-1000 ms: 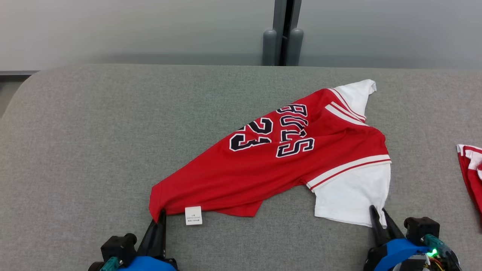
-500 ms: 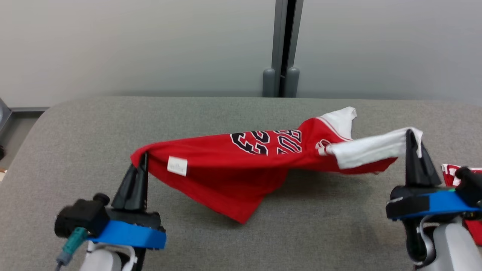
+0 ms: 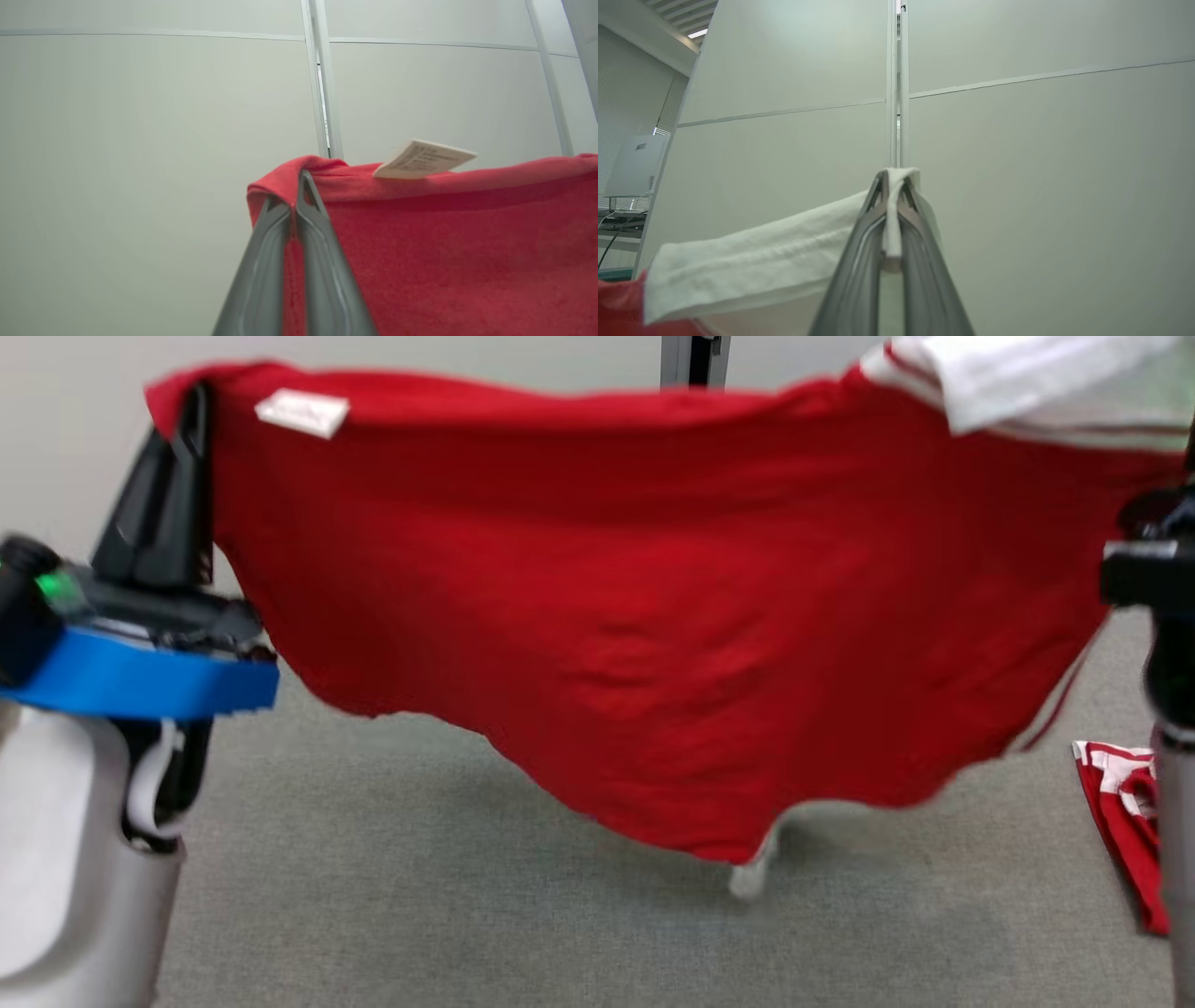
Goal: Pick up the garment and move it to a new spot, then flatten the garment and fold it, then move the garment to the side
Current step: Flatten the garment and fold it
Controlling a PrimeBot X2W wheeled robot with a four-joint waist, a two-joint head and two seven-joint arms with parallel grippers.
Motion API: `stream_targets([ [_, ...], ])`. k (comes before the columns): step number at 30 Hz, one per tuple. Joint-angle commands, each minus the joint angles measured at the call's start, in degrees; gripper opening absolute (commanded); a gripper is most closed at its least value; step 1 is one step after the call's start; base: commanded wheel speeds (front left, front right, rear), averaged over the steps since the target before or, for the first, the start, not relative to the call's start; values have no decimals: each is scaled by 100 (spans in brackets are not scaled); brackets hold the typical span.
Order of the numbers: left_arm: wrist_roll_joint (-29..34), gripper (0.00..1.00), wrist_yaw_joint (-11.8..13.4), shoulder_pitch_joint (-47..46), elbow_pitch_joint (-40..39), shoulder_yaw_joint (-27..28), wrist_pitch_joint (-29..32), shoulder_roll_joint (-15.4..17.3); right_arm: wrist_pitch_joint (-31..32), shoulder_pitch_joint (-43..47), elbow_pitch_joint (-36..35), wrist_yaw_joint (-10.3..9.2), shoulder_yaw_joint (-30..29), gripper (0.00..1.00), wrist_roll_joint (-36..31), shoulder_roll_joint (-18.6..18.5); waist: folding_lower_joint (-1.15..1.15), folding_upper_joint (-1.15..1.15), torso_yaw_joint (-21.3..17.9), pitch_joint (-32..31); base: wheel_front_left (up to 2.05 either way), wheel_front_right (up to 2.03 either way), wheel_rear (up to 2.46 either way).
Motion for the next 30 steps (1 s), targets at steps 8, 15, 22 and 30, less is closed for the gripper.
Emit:
stream_targets([
  [8, -222, 0, -7, -1023, 533, -119, 674, 70, 275, -1523, 1148, 0, 388, 0, -413, -290, 0, 0, -37, 754, 0, 0, 0],
  [15, -139, 0, -6, -2305, 1950, -389, 320, 42, -141, -3047, 2397, -2, 310, 0, -1180, -224, 0, 0, -170, 1431, 0, 0, 0],
  [22, -311, 0, 2, -3191, 2748, -719, -290, 1, -230, -3410, 2438, -1, -142, 0, -1509, -115, 0, 0, -340, 1638, 0, 0, 0],
  [30, -707, 0, 5, -1722, 3569, -428, -431, -183, -231, -1425, 2238, -4, -97, 0, -1136, 122, 0, 0, -503, 1599, 0, 0, 0],
])
